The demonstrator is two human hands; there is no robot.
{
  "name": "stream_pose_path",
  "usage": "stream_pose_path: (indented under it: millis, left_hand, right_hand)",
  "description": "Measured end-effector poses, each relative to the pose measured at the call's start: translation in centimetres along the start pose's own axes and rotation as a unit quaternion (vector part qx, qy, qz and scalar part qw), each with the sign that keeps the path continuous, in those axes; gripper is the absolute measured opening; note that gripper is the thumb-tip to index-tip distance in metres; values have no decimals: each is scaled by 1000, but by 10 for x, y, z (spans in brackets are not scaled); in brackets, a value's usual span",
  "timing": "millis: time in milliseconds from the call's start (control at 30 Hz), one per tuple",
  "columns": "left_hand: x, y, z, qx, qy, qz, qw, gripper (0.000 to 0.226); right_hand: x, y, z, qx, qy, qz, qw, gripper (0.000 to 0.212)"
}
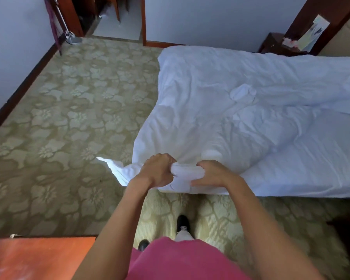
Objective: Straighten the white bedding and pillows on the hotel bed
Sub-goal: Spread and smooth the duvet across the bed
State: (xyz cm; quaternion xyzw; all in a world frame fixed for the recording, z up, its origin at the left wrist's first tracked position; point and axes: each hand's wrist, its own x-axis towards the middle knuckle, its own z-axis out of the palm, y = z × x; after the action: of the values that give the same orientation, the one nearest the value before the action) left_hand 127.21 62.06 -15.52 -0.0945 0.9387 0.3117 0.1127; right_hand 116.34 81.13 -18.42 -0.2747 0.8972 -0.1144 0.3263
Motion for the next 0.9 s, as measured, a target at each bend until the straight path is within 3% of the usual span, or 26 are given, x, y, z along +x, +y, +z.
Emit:
stream_pose_path:
  millis: [67, 200, 333, 467, 633, 800, 900]
  left_hand:
    - [-2, -10, 5, 7, -9, -3, 1000, 35]
    - [-5, -35, 3, 25, -5, -33, 999, 32]
    - [-12, -48, 8, 54, -9, -52, 997, 17]
    - [-20, -53, 12, 67, -65, -39, 995, 30]
    - [-28, -51, 11, 126, 5, -27, 992, 28]
    - [-48, -64, 64, 104, -185, -76, 974, 32]
    - [-53, -63, 66, 112, -190, -74, 973, 38]
  right_hand:
    - [9, 6, -7, -98, -7, 27, 995, 80]
    - [13, 1, -8, -207, 50, 44, 976, 69]
    - [-9, -8, 11, -176, 58, 109, 977, 52]
    - [-45, -7, 24, -177, 48, 162, 970, 32]
    - [-55, -13, 44, -128, 55, 198, 970, 29]
    - [-67, -4, 89, -133, -37, 222, 965, 37]
    - [-65, -1, 74, -139, -46, 203, 968, 38]
